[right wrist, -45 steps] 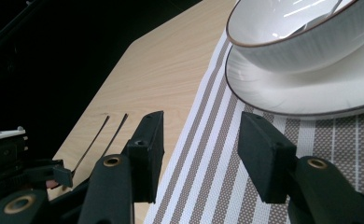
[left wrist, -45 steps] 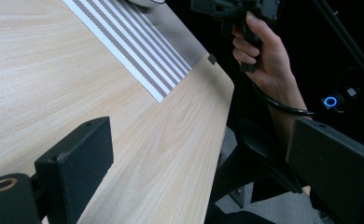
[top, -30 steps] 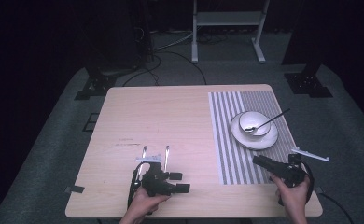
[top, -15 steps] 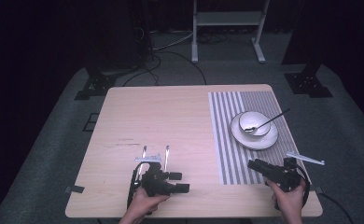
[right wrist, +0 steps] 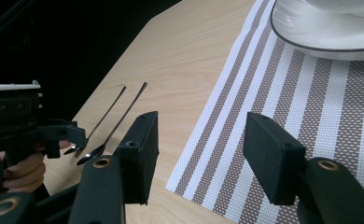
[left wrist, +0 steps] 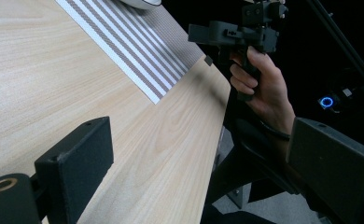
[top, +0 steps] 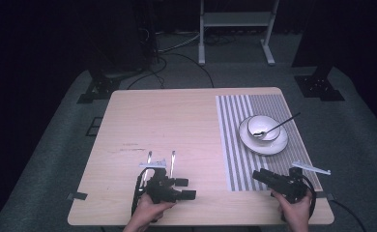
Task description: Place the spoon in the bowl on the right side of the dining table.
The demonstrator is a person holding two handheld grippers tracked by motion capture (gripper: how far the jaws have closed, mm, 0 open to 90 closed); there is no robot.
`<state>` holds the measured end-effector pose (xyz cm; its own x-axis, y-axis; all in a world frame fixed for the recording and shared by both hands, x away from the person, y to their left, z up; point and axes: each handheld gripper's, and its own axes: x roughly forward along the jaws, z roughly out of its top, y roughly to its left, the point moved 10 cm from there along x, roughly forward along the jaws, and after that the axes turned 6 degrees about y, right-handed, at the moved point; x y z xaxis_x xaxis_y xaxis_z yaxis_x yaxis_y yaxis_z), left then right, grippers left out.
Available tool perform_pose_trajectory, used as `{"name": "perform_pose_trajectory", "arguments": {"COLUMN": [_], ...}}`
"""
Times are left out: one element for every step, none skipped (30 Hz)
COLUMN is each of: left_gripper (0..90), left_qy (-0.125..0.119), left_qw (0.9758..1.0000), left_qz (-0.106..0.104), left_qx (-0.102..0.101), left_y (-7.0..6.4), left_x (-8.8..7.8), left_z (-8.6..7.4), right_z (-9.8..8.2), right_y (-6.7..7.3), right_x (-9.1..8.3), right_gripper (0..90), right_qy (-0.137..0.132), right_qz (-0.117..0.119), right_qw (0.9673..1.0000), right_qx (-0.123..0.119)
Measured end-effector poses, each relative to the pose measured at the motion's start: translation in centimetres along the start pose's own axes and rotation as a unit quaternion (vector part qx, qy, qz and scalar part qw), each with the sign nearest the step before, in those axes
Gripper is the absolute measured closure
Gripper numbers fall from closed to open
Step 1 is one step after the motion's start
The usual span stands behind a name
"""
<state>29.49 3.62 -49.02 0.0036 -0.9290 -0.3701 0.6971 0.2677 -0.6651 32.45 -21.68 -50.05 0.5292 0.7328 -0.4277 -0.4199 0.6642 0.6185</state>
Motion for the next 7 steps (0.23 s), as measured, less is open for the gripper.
{"name": "perform_pose_trajectory", "arguments": {"left_gripper": [5.8, 5.9, 5.9, 5.8, 5.9, 5.9, 5.9], "left_qy": [0.0, 0.0, 0.001, 0.001, 0.001, 0.002, 0.002], "left_qw": [1.0, 1.0, 1.0, 1.0, 1.0, 1.0, 1.0], "left_qz": [0.0, -0.001, -0.001, -0.001, -0.001, 0.0, 0.0], "left_qx": [0.0, 0.001, 0.001, 0.002, 0.002, 0.003, 0.004], "left_y": [-0.01, -0.02, -0.04, -0.07, -0.1, -0.12, -0.12], "left_x": [0.0, 0.0, 0.02, 0.05, 0.06, 0.05, 0.0], "left_z": [-0.01, -0.02, -0.04, -0.07, -0.07, -0.06, -0.03], "right_z": [-0.07, -0.23, -0.3, -0.37, -0.43, -0.49, -0.56], "right_y": [0.03, 0.1, 0.1, 0.05, -0.01, -0.05, -0.08], "right_x": [0.04, 0.13, 0.19, 0.24, 0.3, 0.37, 0.42], "right_gripper": [44.1, 43.9, 43.6, 43.4, 43.1, 42.6, 42.3], "right_qy": [0.0, 0.002, 0.002, 0.002, 0.002, 0.0, -0.001], "right_qz": [0.0, 0.0, 0.0, -0.003, -0.004, -0.003, -0.003], "right_qw": [1.0, 1.0, 1.0, 0.9999, 0.9999, 0.9999, 0.9999], "right_qx": [-0.002, -0.005, -0.008, -0.012, -0.015, -0.016, -0.017]}}
